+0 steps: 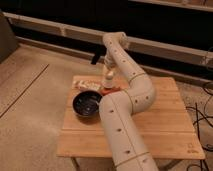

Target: Place the ceramic cup over the eraser

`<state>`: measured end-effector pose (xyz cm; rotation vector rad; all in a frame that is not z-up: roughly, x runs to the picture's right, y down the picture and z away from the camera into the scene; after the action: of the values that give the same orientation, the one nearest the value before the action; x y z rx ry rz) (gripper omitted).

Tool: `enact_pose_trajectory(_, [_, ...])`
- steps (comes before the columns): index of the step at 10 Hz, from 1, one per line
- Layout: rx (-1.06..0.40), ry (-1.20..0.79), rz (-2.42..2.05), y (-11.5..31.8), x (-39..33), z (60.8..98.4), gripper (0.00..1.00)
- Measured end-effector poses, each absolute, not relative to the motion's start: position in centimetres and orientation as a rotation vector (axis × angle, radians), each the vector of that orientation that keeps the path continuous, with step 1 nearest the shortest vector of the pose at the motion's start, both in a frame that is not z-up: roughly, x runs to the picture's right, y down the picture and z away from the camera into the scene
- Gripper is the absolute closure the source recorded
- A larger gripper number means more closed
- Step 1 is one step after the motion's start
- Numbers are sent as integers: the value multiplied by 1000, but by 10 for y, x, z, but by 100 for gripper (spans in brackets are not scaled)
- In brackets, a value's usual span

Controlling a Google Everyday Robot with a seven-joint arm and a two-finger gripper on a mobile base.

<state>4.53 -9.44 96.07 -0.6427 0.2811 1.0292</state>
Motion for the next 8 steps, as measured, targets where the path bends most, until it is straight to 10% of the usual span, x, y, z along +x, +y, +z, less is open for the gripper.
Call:
enact_pose_trajectory(4, [-650, 288, 1021, -93, 43, 959, 20])
enact_pose_trajectory(8, [-652, 291, 1019, -93, 43, 958, 20])
